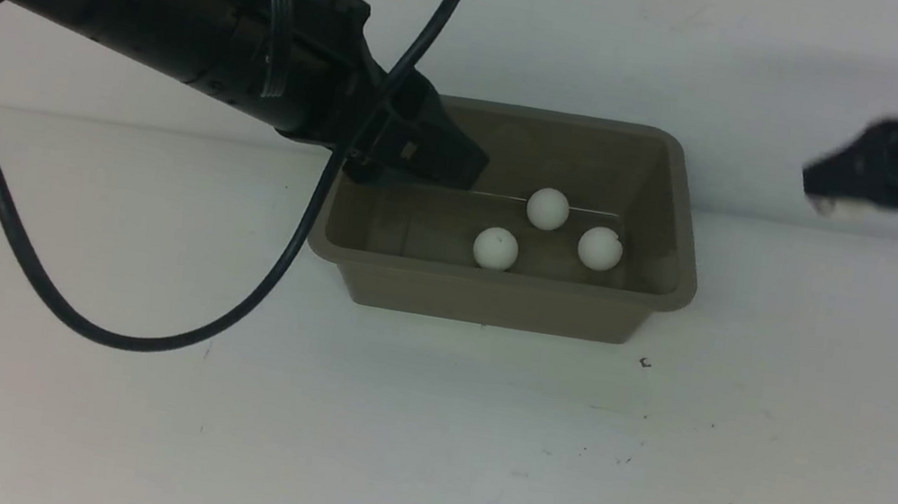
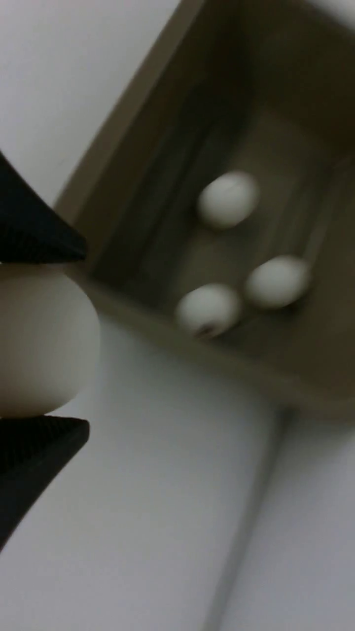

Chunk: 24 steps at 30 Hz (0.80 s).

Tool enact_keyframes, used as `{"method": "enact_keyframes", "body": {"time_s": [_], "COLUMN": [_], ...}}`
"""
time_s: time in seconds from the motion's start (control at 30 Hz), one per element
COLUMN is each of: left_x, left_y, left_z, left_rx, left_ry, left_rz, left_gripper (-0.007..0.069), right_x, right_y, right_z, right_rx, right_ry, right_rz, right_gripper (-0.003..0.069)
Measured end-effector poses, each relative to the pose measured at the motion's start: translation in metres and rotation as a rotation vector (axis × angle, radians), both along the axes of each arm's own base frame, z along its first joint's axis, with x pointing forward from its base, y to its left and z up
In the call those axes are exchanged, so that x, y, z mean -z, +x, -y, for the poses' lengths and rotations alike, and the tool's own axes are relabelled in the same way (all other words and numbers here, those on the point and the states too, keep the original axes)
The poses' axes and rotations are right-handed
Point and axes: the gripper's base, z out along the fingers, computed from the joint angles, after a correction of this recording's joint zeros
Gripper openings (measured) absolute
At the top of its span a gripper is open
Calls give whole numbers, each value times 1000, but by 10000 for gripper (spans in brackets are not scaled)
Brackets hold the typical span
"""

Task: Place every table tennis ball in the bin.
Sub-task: Use the right arm to put the table tennis ball into the box

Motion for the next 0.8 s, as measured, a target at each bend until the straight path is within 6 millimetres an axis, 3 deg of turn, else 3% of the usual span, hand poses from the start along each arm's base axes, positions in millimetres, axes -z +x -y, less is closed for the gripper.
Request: {"method": "enact_keyframes", "body": {"time_s": [0.17,0.47,0.53,0.8], "left_x": [0,0,0,0], "left_y": [0,0,0,0], "left_z": [0,0,0,0], "left_rx": [0,6,6,6], "left_ry": [0,5,5,5], "left_rz": [0,8,8,9], "left_gripper": [520,520,520,520], "right_x": [-13,49,61,63], "right_y": [11,49,58,68], "right_z": [-6,-44,-62,-86], "right_rx": [-20,-171,-215,-277], "right_ry": [103,119,121,125], "right_rz": [52,-46,-56,-43], "right_gripper": [359,359,359,359]}}
